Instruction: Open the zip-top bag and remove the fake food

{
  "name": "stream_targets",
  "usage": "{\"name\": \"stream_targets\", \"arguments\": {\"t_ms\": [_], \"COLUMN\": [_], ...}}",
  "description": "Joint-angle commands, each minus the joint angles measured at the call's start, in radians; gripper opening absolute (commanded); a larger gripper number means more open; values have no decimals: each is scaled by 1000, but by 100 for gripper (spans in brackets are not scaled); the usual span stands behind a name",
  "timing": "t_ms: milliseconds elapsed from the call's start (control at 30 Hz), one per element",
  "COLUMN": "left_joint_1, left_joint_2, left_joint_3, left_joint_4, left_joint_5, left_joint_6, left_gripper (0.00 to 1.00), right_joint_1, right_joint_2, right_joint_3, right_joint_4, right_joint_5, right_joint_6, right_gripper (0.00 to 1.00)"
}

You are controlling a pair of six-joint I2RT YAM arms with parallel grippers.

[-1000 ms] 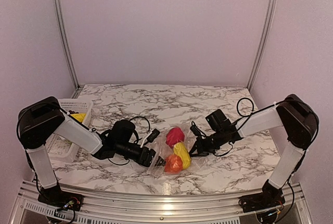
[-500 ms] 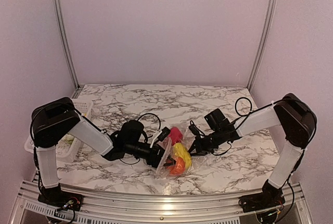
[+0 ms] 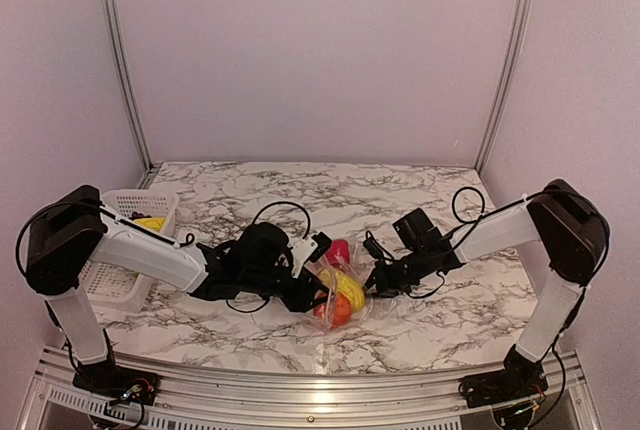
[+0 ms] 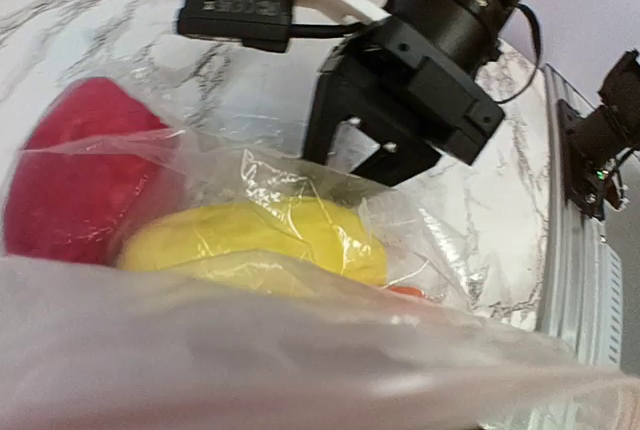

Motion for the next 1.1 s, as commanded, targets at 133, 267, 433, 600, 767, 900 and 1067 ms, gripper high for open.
{"name": "stream_targets", "arguments": {"t_ms": [133,267,433,600,767,900,1067], "left_joint_1": [36,36,35,32,30,29,24], "left_joint_2": [-126,-231,-280,-194,-83,-32,-2], "left_joint_3": [-70,-175,-251,-182,-89,-84,-83], "left_joint_4": [-374,-181,-7,-34,-91,4,165], "left_joint_5": [-581,-358,-58,-84,-321,-274,44], "left_joint_6": [-17,14,45,37,-39,-73,-16], "left_gripper": [50,62,61,54,36,37,49], "right_joint_1": [15,15,14,14,15,15,14], "right_joint_2": [-7,-7,-16,-14,-14,-10,-1], "right_joint_3": [-56,-36,-28,-30,-34,-34,-33], "right_joint_4": [-107,-107,-120,-124,-113,-108,-106], "right_joint_5": [105,87,82,80,77,78,77], "right_joint_6": [3,-9,-28,-41,-33,-29,-31], "right_gripper": [0,0,0,0,0,0,0]}}
